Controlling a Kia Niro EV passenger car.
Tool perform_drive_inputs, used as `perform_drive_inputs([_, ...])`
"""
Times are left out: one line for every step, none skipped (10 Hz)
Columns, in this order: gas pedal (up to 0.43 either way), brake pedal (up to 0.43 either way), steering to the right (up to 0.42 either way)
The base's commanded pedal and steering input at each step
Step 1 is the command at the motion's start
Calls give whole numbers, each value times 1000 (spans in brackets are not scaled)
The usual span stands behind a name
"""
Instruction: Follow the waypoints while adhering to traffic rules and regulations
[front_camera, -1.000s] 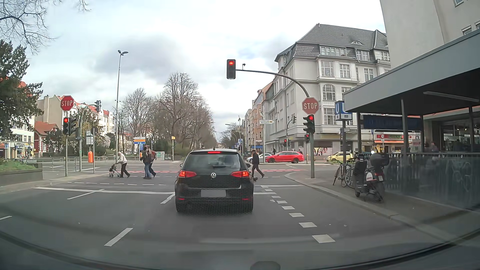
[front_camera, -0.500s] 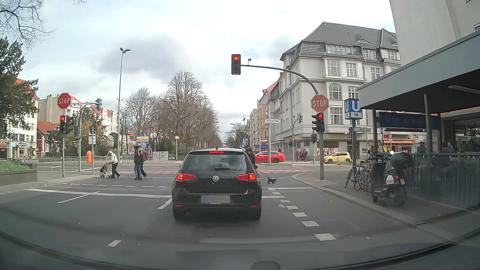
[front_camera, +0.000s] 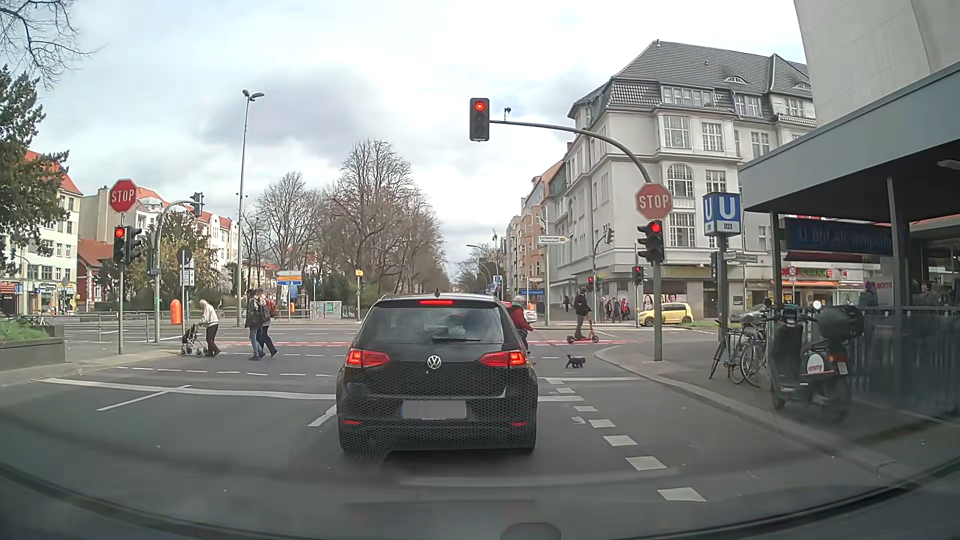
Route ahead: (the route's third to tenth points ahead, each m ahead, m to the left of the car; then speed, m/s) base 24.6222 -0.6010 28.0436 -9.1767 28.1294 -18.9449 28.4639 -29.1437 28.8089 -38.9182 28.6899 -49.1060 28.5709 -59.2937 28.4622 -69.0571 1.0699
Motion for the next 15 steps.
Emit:
perform_drive_inputs([0,146,-75])
perform_drive_inputs([0,140,-75])
perform_drive_inputs([0,140,-75])
perform_drive_inputs([0,140,-75])
perform_drive_inputs([0,146,-75])
perform_drive_inputs([0,146,-75])
perform_drive_inputs([0,140,-75])
perform_drive_inputs([0,140,-75])
perform_drive_inputs([0,140,-74])
perform_drive_inputs([0,134,-73])
perform_drive_inputs([0,134,-71])
perform_drive_inputs([0,134,-70])
perform_drive_inputs([0,134,-70])
perform_drive_inputs([0,134,-70])
perform_drive_inputs([0,134,-69])
